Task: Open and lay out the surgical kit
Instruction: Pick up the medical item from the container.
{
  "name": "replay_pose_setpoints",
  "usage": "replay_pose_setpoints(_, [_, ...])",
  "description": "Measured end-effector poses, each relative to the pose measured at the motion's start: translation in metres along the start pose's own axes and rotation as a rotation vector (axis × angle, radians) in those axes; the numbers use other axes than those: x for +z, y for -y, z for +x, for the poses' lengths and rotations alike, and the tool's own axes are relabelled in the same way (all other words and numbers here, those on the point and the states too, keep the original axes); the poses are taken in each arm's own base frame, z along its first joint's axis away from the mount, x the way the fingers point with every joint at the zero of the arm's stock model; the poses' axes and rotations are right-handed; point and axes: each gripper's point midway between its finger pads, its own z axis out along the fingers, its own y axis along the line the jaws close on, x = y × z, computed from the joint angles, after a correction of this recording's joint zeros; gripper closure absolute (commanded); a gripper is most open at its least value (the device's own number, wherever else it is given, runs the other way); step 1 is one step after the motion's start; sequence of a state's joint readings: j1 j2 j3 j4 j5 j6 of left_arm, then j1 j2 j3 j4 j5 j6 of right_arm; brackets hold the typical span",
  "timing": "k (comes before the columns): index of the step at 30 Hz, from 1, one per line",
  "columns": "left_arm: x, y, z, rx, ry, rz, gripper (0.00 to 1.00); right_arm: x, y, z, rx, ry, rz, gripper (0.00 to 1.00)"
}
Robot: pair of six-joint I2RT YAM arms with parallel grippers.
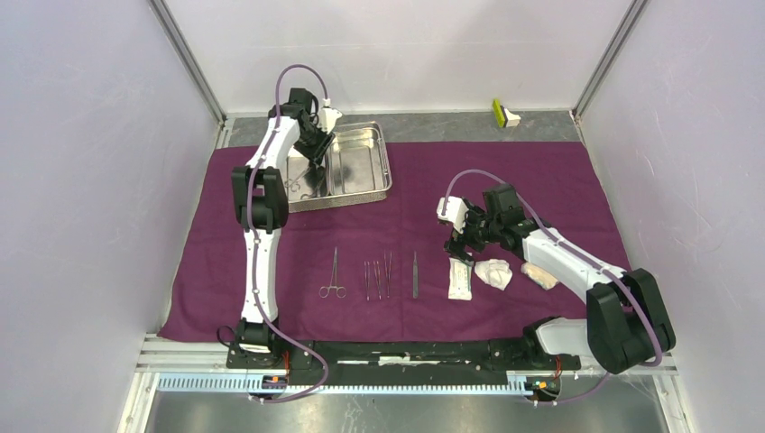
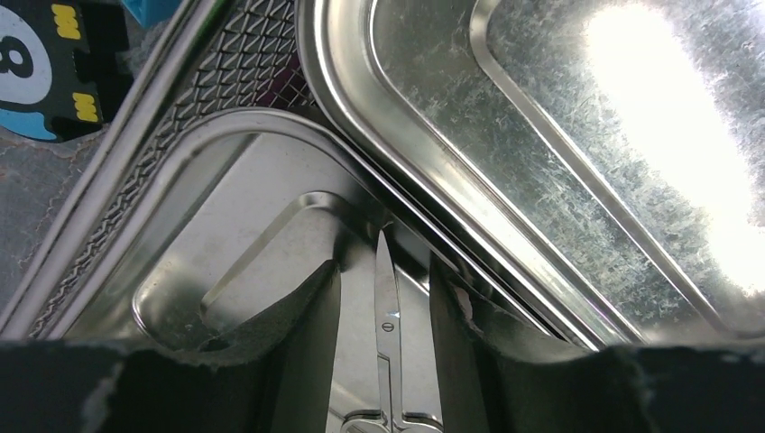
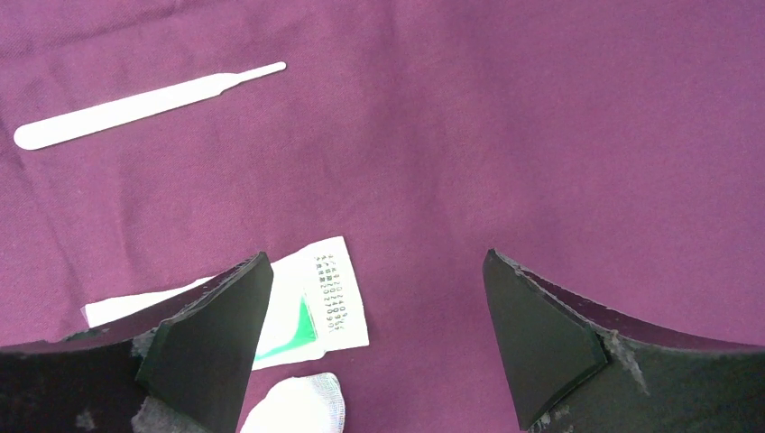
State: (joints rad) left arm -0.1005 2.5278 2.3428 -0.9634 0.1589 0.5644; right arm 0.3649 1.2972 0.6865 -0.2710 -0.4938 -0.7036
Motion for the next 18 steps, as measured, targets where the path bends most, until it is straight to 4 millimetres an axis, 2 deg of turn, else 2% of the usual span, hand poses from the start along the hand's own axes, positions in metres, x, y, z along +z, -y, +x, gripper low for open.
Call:
replay_pose_setpoints(8, [0.0049, -0.0049, -0.0046, 0.029, 0.019, -0.013, 0.66, 0.0019, -0.0007, 0.0029, 0.005, -0.009, -0.006, 0.06])
replay_pose_setpoints(18, [0.0076, -0.0103, -0.0109, 0.043, 0.043, -0.031, 0.89, 0.0020, -0.0008, 0.0033, 0.006, -0.010, -0.006, 0.06])
